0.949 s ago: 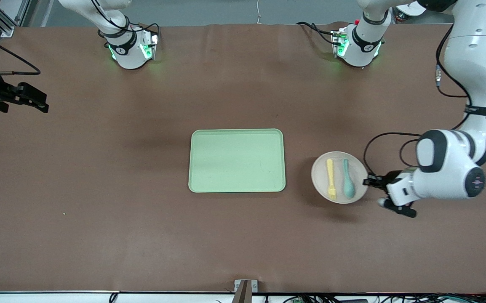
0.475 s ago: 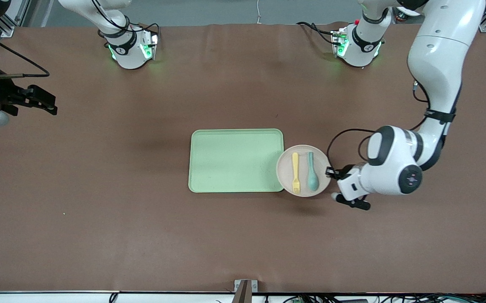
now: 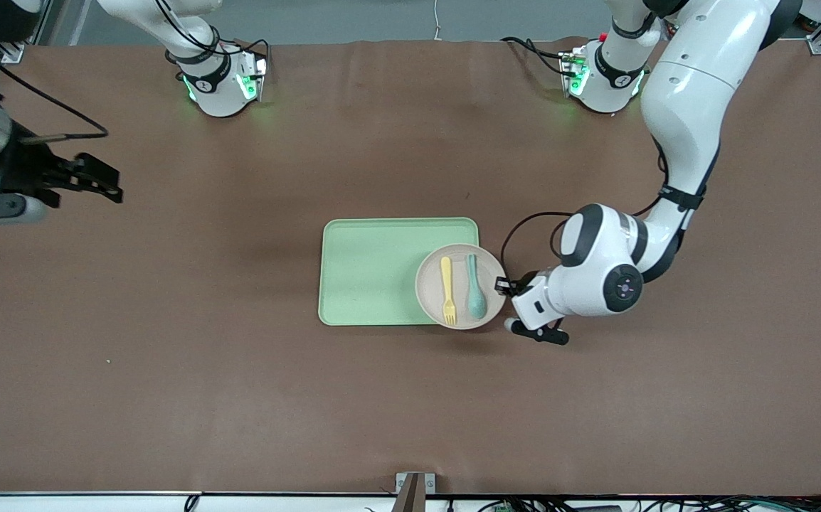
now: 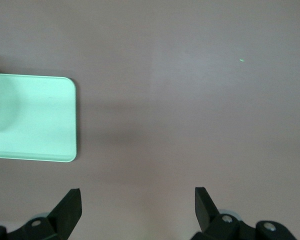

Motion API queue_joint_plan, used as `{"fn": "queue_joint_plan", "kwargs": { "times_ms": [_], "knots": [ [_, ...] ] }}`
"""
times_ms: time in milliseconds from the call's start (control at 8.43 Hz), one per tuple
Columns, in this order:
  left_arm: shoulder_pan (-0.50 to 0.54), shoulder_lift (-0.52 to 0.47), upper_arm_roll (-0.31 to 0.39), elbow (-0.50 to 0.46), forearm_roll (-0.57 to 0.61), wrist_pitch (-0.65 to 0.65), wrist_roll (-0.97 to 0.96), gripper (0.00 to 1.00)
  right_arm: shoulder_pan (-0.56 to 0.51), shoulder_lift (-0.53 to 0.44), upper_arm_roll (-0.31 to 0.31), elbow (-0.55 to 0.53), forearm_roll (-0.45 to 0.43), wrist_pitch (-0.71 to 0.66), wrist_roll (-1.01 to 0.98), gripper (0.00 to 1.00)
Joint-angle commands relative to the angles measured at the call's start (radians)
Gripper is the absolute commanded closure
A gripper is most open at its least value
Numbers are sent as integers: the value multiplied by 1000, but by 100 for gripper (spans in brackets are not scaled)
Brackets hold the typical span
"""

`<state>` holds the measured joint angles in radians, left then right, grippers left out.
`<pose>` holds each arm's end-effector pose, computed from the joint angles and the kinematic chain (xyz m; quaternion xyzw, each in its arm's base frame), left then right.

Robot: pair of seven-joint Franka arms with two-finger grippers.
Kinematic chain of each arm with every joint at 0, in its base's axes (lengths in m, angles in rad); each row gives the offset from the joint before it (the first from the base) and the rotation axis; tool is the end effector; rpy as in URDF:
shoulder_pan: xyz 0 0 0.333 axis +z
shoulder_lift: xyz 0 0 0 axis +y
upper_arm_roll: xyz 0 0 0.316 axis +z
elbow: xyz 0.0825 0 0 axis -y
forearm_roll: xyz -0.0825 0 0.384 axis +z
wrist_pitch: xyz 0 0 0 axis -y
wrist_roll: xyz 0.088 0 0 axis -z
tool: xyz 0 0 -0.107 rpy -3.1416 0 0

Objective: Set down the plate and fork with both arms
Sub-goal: 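Carry the plate with the left gripper onto the green tray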

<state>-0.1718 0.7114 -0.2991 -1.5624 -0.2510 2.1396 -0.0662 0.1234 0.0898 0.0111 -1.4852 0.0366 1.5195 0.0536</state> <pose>0.6247 -0.2975 0.2358 0.9737 -0.0962 -0.1061 0.1770 0.5711 0.0811 0.6096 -0.9986 -0.0408 0.0294 0.0161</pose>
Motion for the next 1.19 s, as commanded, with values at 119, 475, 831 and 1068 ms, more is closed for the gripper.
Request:
{"fn": "queue_joint_plan", "kwargs": {
  "times_ms": [119, 475, 831, 1068],
  "knots": [
    [-61, 31, 3, -10, -49, 68, -43, 100, 126, 10, -5, -139, 35, 152, 87, 0],
    [-90, 55, 3, -11, -57, 97, -73, 100, 272, 112, -5, -152, 37, 296, 220, 0],
    [-106, 86, 3, -11, -57, 125, -76, 100, 361, 212, -5, -149, 43, 454, 338, 0],
    [-106, 97, 3, -13, -57, 125, -76, 91, 412, 281, -5, -147, 66, 568, 342, 0]
  ]
}}
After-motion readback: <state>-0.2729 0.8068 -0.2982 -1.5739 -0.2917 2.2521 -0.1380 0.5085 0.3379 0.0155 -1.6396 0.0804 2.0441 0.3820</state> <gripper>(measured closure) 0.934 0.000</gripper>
